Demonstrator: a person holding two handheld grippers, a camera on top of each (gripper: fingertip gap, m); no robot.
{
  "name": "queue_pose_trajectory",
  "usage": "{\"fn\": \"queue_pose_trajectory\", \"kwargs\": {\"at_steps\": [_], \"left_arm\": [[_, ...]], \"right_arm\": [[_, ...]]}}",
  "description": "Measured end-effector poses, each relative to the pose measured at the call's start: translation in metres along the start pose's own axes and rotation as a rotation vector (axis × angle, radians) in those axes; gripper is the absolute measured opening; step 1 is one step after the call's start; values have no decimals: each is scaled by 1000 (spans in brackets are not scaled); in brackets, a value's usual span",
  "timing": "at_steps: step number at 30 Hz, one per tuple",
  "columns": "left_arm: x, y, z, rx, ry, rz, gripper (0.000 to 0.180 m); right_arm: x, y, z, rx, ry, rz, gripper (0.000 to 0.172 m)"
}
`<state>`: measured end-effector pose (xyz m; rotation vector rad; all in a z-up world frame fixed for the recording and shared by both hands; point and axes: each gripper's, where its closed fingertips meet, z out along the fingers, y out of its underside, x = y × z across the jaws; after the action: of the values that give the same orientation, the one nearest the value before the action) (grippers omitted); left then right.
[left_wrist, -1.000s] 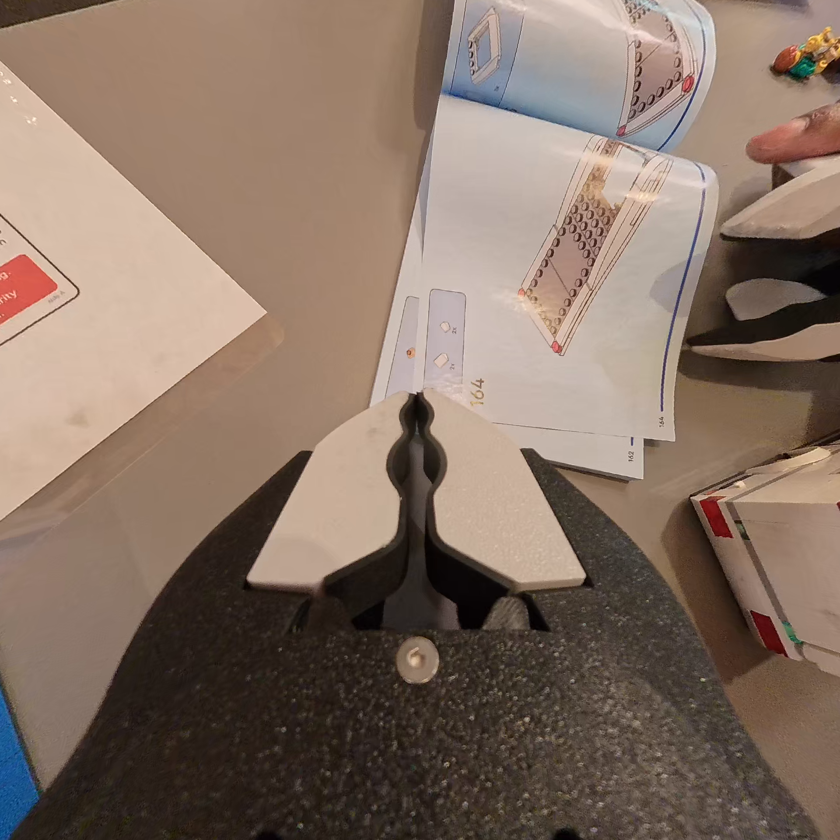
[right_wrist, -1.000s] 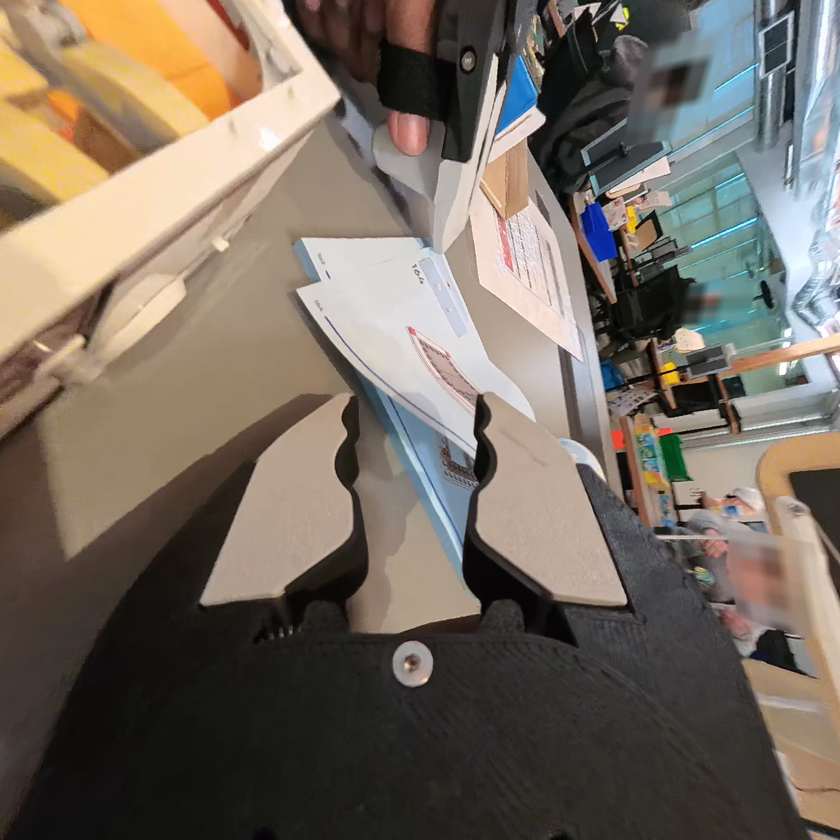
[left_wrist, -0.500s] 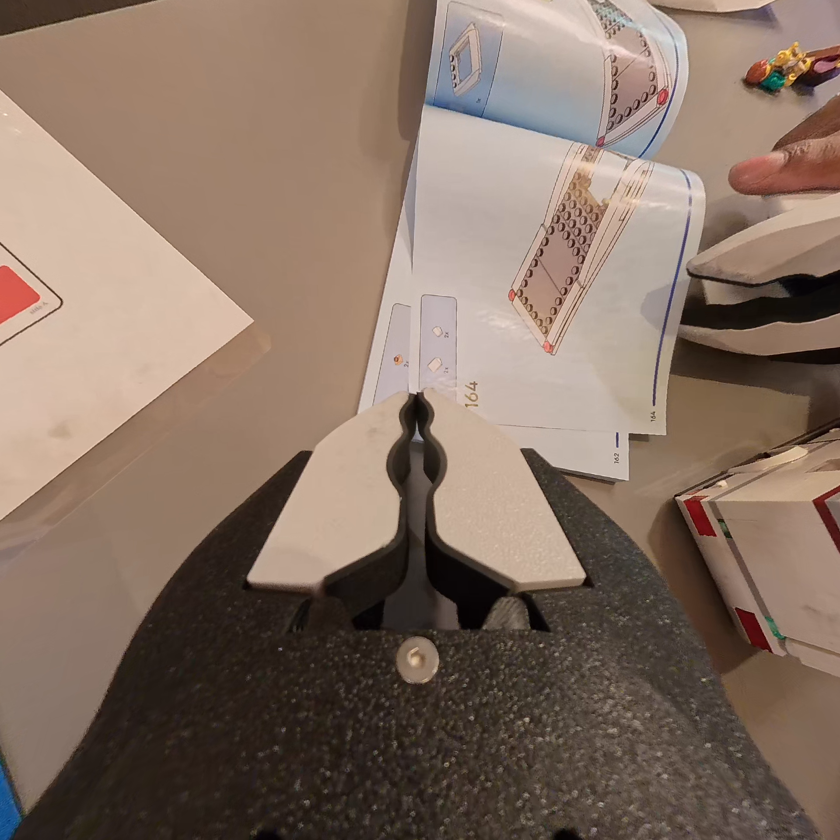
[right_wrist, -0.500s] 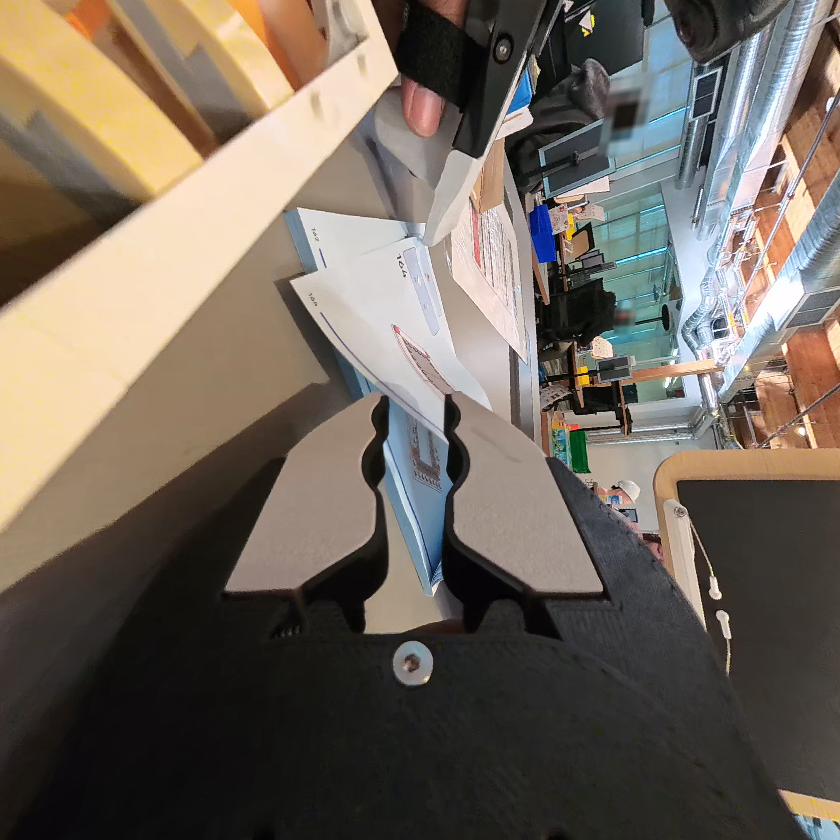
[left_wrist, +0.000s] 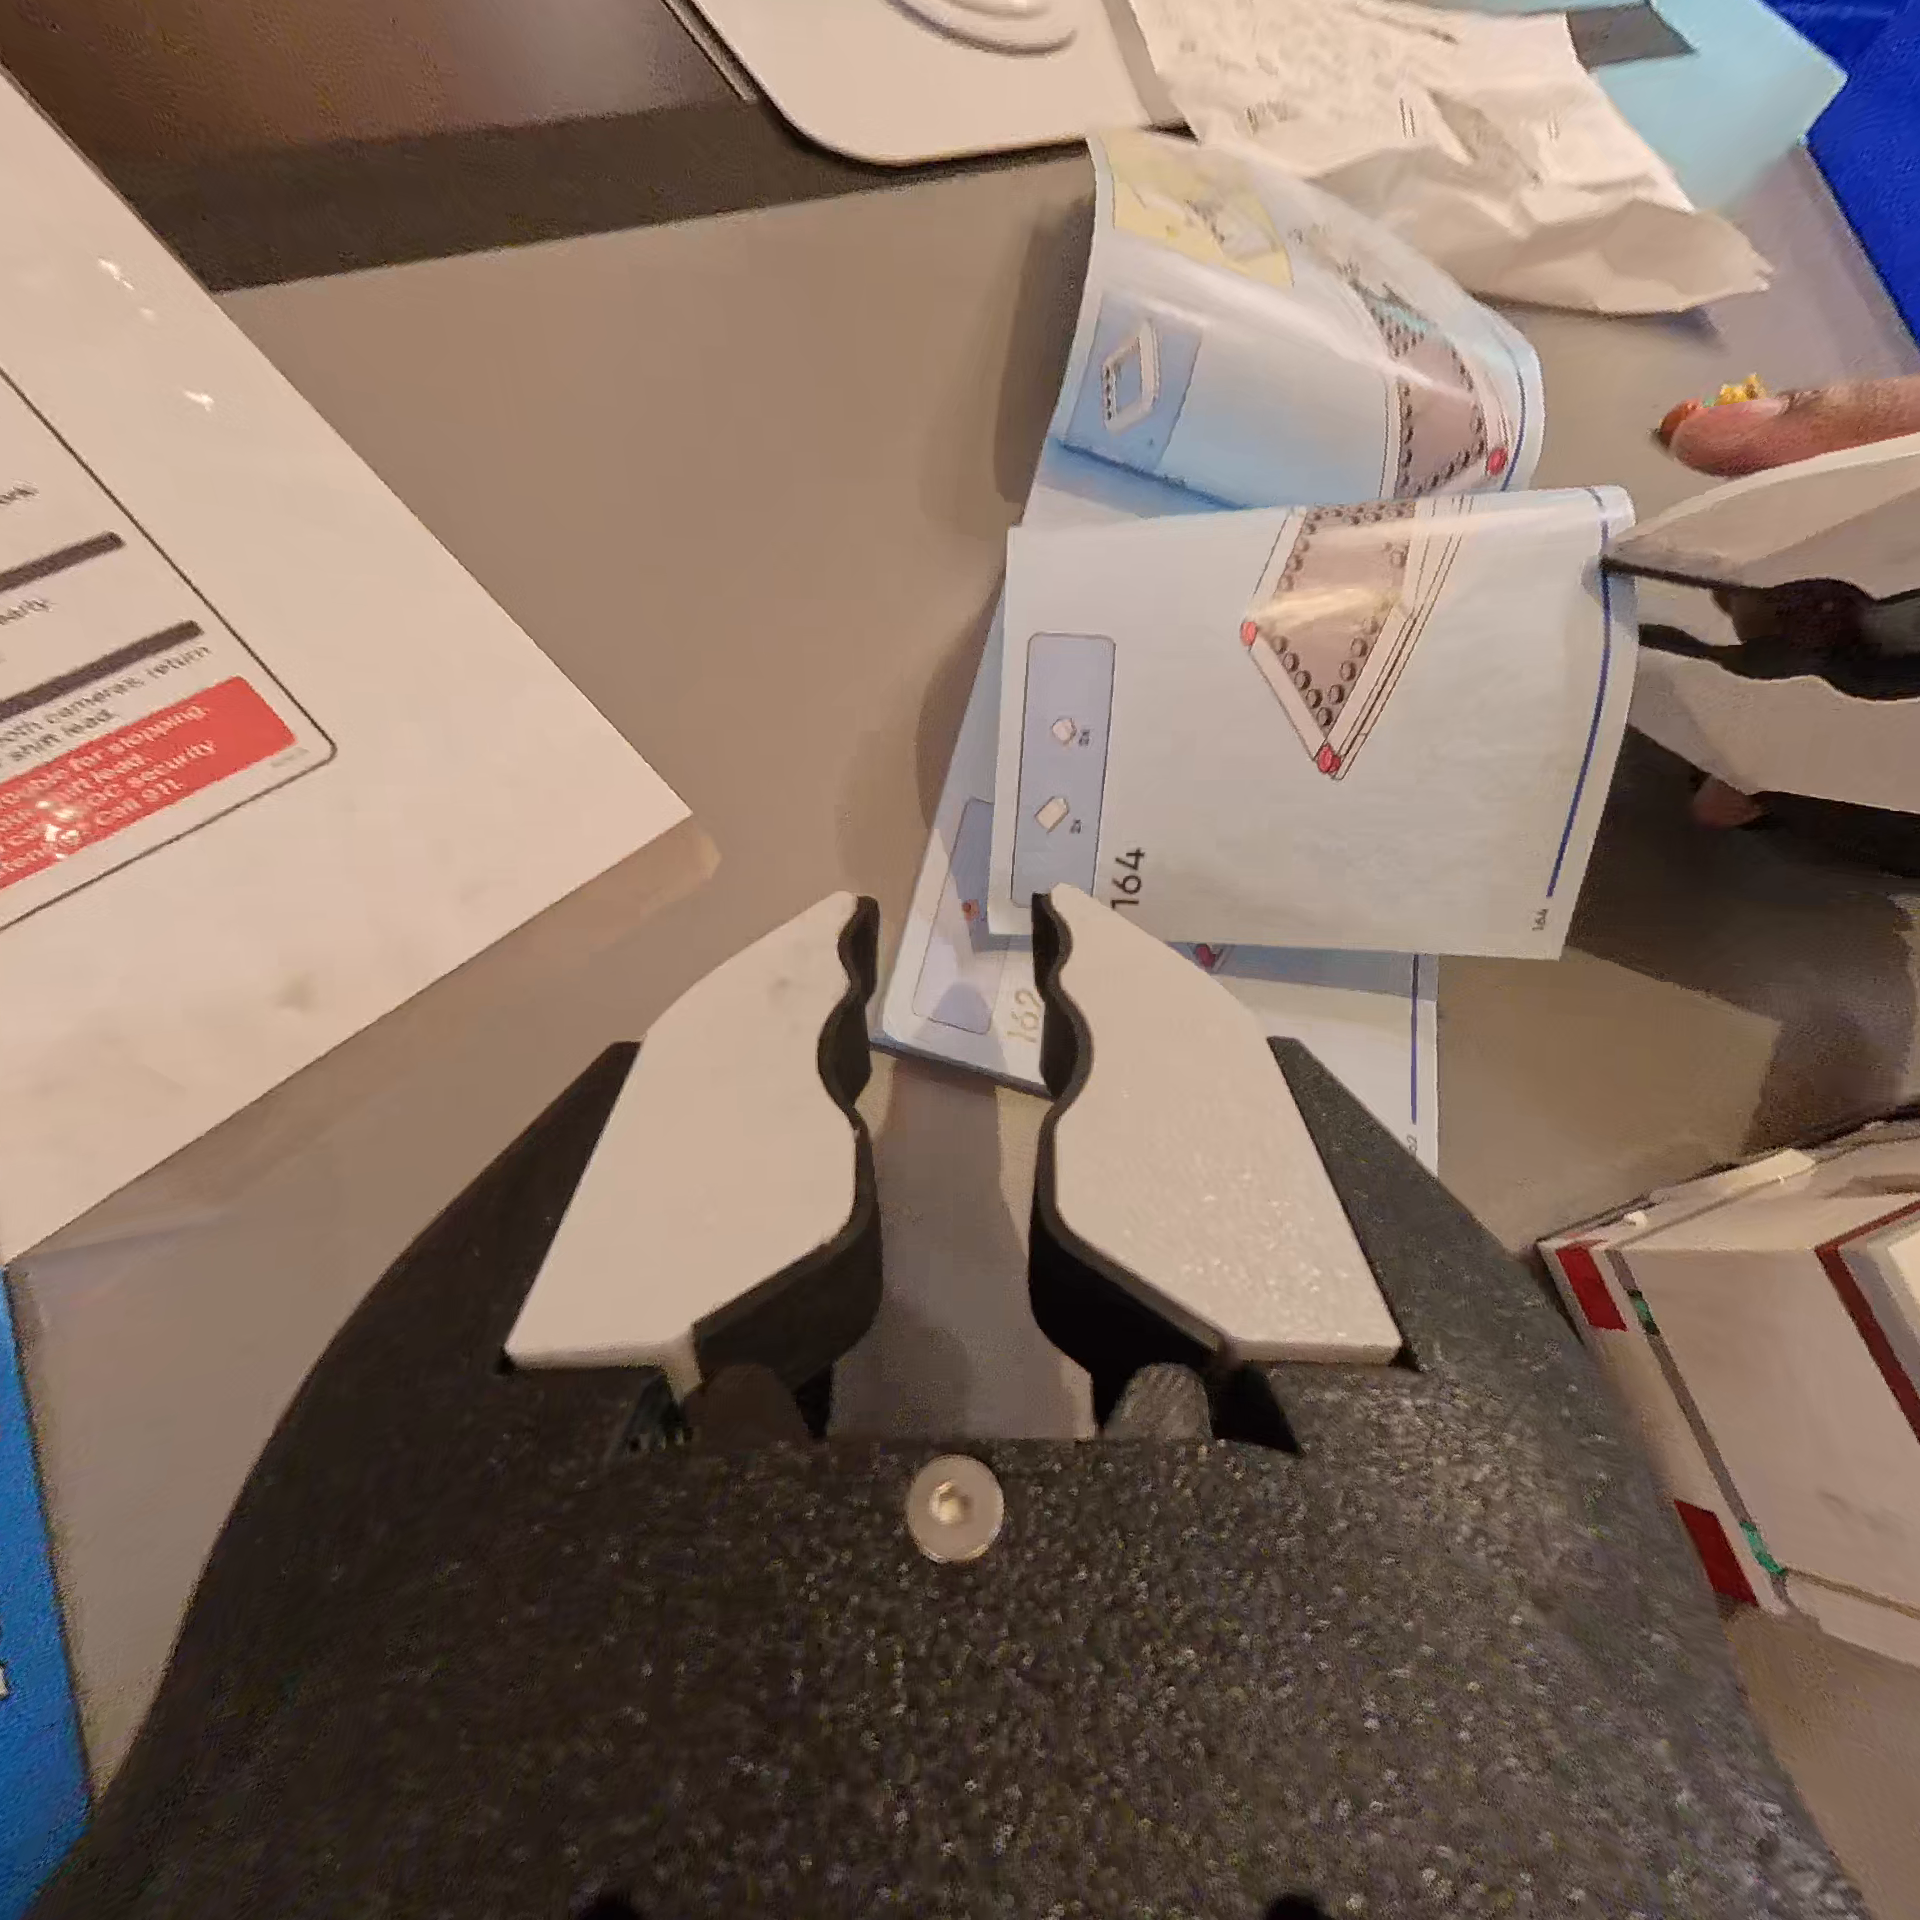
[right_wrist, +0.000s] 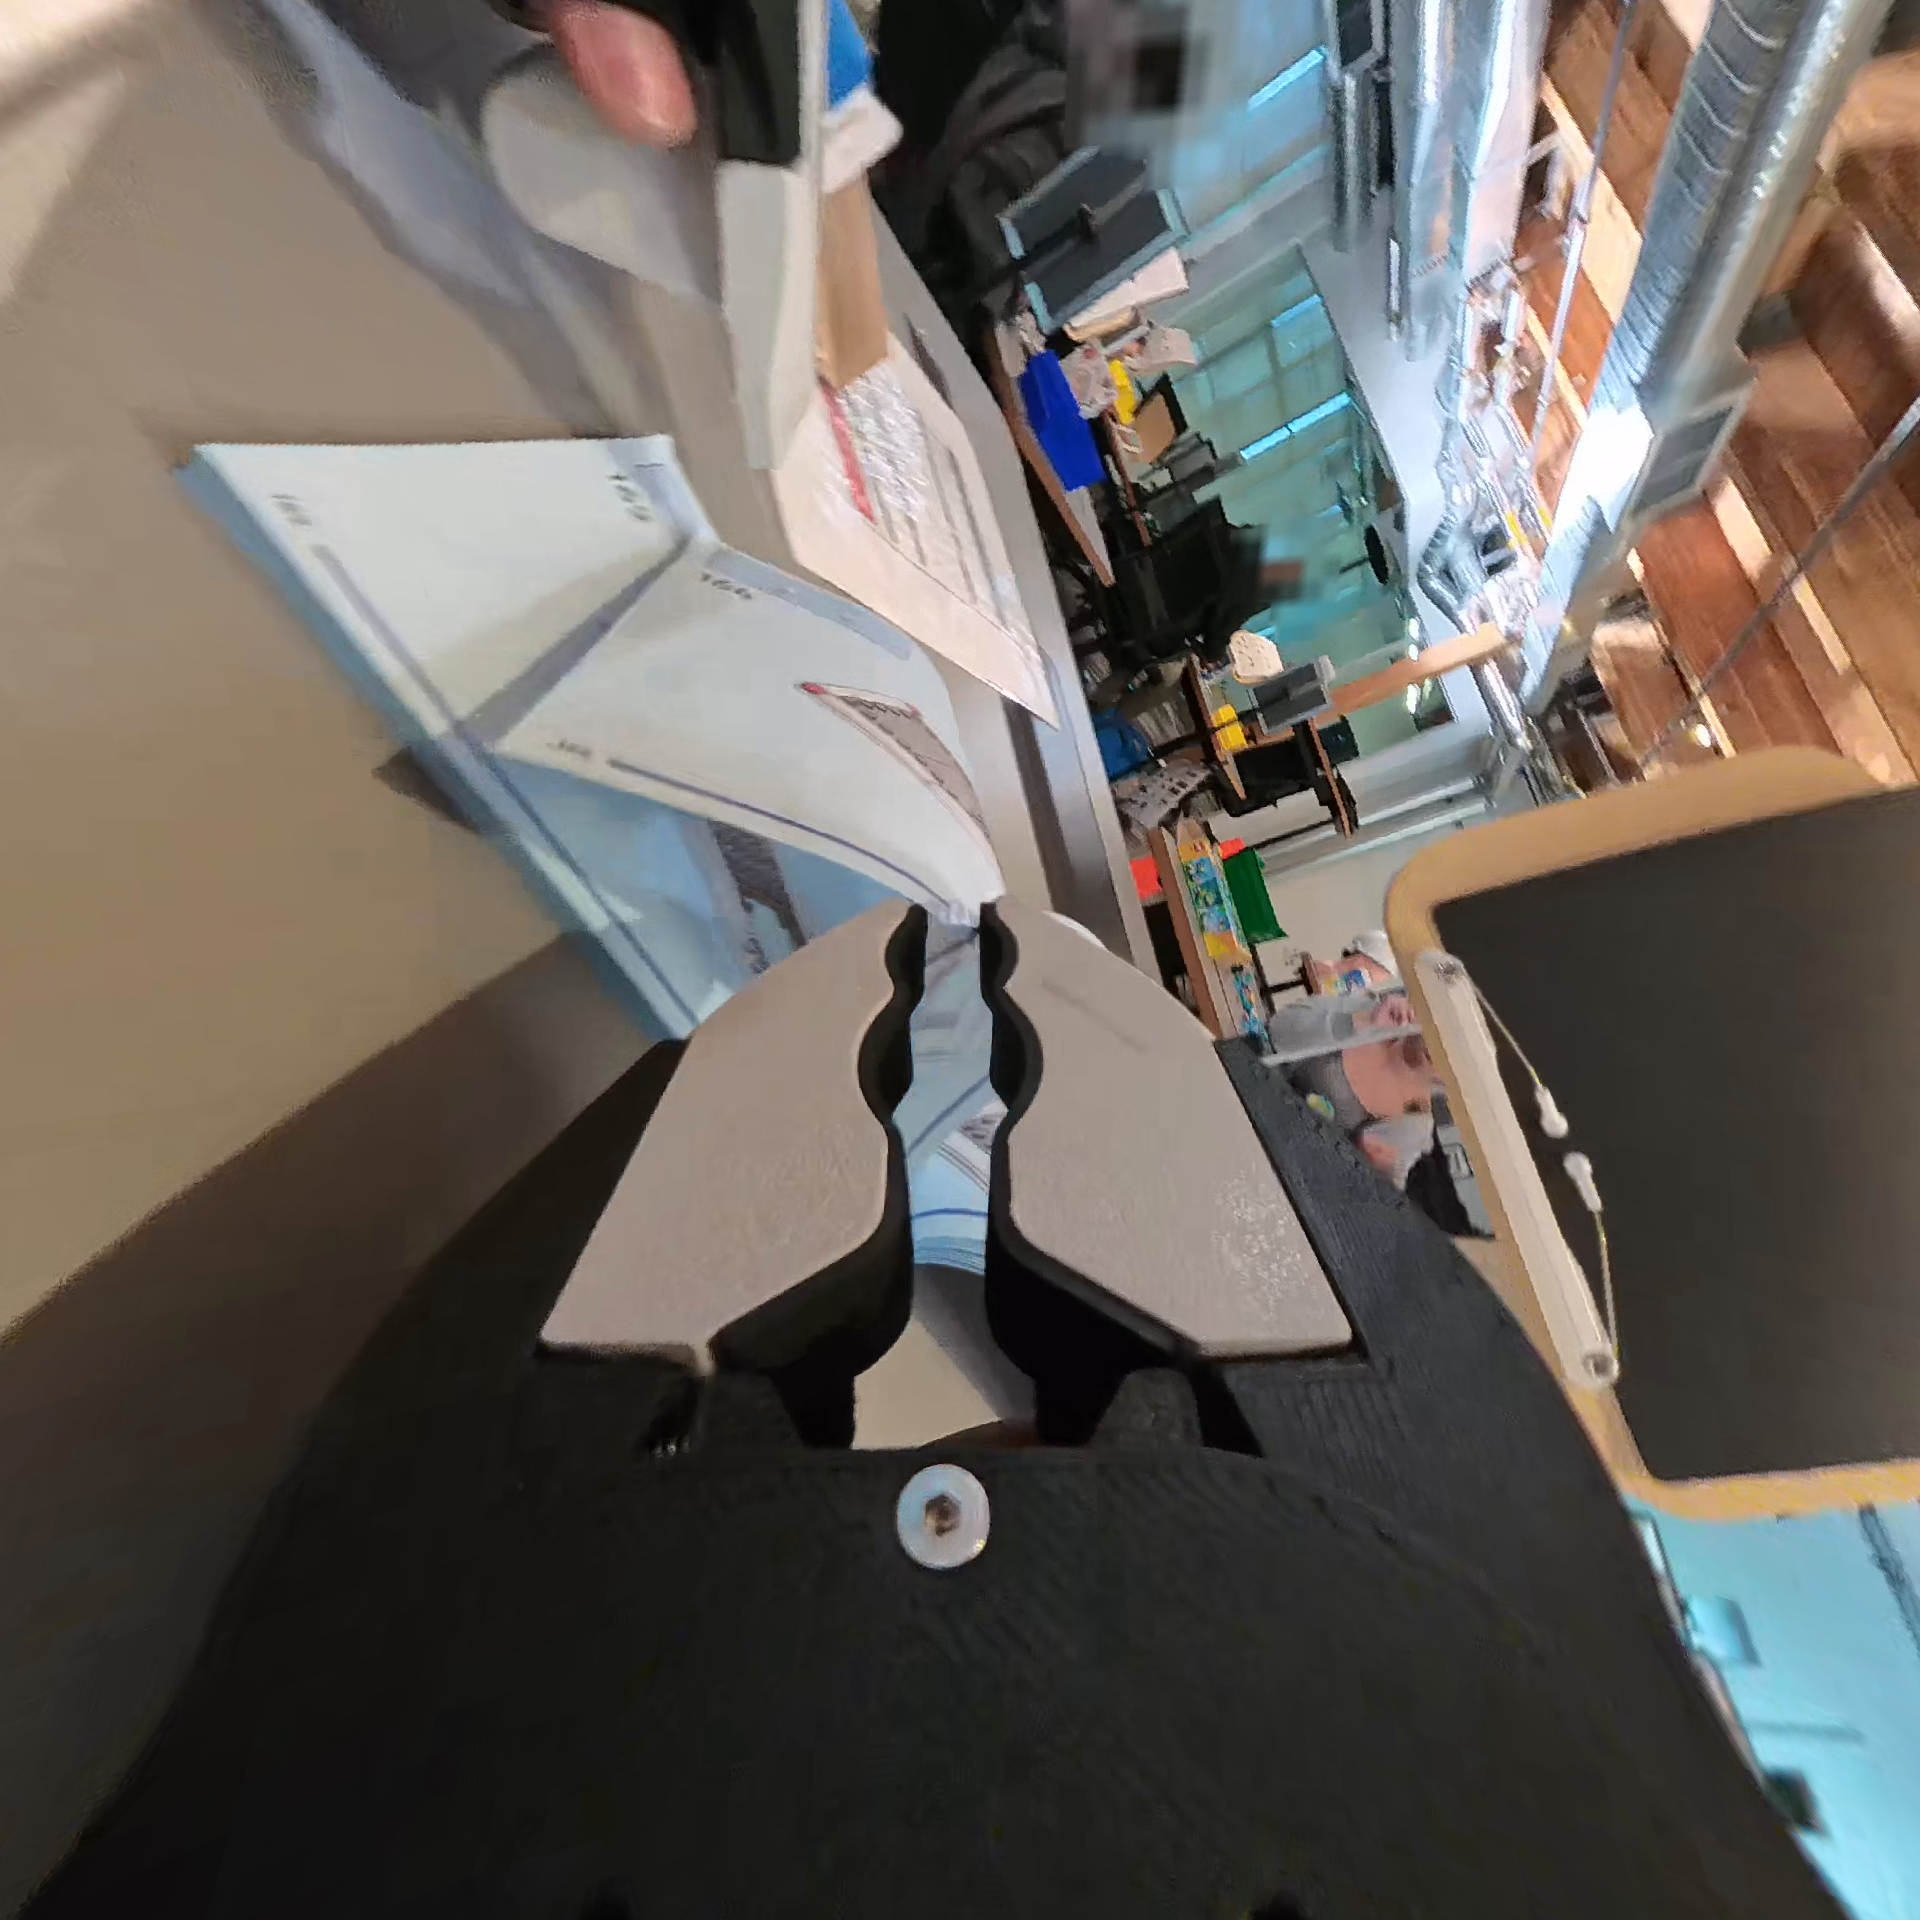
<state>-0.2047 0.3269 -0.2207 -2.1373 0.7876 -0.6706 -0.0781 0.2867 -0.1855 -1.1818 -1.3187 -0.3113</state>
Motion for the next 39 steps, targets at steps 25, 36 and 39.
{"fn": "queue_pose_trajectory", "kwargs": {"at_steps": [25,36,39], "left_arm": [[-10,-13,-5,80,-57,-29,39],[-8,-12,-4,76,-51,-25,39],[-7,-12,-3,73,-49,-22,39]], "right_arm": [[58,76,12,-60,-126,1359,10],[72,106,8,-60,-41,1489,0],[70,103,8,-62,-41,1456,0]]}}
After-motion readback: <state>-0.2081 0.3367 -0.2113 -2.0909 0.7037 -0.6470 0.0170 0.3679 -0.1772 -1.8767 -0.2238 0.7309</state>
